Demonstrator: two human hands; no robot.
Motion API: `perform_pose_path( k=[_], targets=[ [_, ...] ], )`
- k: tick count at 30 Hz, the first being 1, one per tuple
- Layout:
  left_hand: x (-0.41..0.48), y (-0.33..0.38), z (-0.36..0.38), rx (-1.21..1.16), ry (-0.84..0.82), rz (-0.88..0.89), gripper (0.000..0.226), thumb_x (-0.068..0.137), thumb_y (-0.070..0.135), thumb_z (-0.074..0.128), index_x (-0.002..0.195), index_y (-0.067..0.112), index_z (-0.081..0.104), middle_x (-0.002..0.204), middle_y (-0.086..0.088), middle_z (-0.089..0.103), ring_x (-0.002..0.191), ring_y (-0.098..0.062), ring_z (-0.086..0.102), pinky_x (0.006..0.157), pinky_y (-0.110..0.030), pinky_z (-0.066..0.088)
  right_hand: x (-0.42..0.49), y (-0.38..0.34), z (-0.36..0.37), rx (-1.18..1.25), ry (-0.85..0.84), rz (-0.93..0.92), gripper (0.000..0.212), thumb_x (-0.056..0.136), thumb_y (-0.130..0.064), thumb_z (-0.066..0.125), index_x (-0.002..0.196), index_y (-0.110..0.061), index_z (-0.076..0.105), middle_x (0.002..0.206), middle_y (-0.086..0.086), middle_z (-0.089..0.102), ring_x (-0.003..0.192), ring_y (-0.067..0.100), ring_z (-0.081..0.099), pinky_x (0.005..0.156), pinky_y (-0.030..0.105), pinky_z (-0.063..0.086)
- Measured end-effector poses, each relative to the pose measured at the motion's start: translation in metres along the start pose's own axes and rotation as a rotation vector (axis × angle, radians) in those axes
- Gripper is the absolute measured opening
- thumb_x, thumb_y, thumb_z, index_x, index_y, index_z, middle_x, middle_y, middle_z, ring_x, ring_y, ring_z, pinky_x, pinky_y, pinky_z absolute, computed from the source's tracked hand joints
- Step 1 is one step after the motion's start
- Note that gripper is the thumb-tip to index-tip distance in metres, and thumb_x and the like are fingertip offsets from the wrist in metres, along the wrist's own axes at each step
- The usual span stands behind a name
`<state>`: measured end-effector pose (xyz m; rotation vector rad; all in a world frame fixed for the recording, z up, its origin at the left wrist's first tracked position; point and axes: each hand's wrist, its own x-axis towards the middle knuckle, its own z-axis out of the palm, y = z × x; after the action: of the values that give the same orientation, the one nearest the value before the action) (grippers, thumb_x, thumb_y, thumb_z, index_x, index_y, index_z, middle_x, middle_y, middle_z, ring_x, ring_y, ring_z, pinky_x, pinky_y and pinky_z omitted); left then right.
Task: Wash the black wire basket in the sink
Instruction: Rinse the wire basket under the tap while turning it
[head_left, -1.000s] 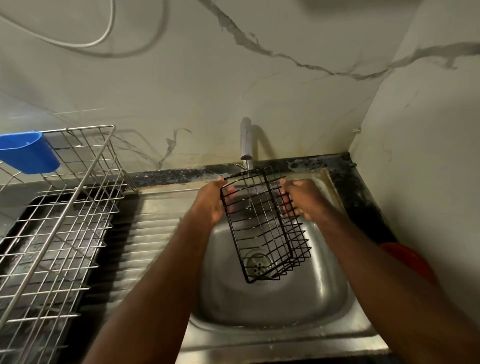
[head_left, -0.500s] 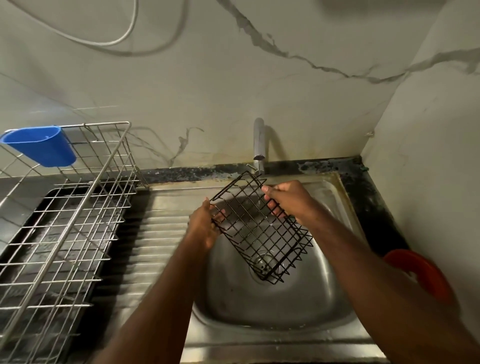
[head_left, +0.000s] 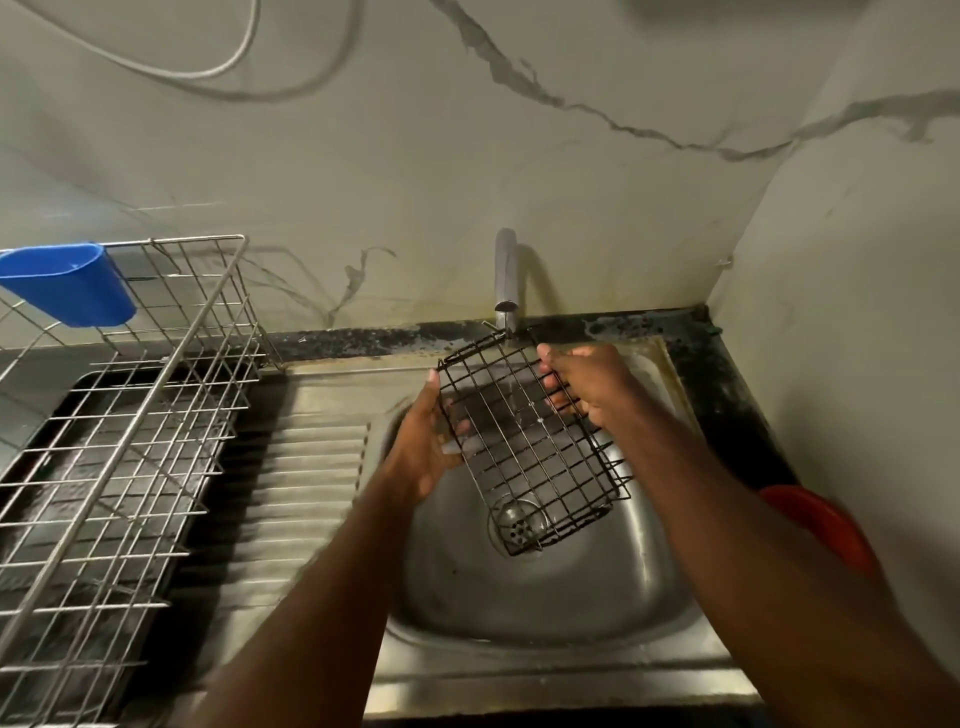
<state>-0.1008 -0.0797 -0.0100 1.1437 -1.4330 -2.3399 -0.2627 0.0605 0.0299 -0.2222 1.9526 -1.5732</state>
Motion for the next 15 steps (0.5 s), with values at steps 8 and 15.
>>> perform_pose_path(
  k=[8,15],
  targets=[
    [-0.010,-0.012,0.005,0.081,0.108,0.057,0.043,0.088,0.051,0.068,0.116,0.020,0.065,0.121,-0.008,0.068,0.113,-0.028,0.065,0.092,-0.057,0.052,0.013,-0.011,0.023,0.002,-0.061,-0.011,0.022,0.096,-0.025,0.061,0.091,-0.005,0.067,0.068,0.005,0.064,0.051,0.016,0.055,0.051,0.027,0.049],
    [-0.009,-0.016,0.015,0.078,0.200,0.102,0.049,0.084,0.043,0.074,0.120,0.011,0.063,0.120,-0.015,0.062,0.093,-0.017,0.064,0.096,-0.050,0.050,0.021,-0.016,0.010,-0.213,-0.152,-0.068,0.023,0.098,-0.025,0.057,0.103,-0.004,0.065,0.086,0.011,0.068,0.064,0.019,0.062,0.053,0.029,0.054]
  ],
)
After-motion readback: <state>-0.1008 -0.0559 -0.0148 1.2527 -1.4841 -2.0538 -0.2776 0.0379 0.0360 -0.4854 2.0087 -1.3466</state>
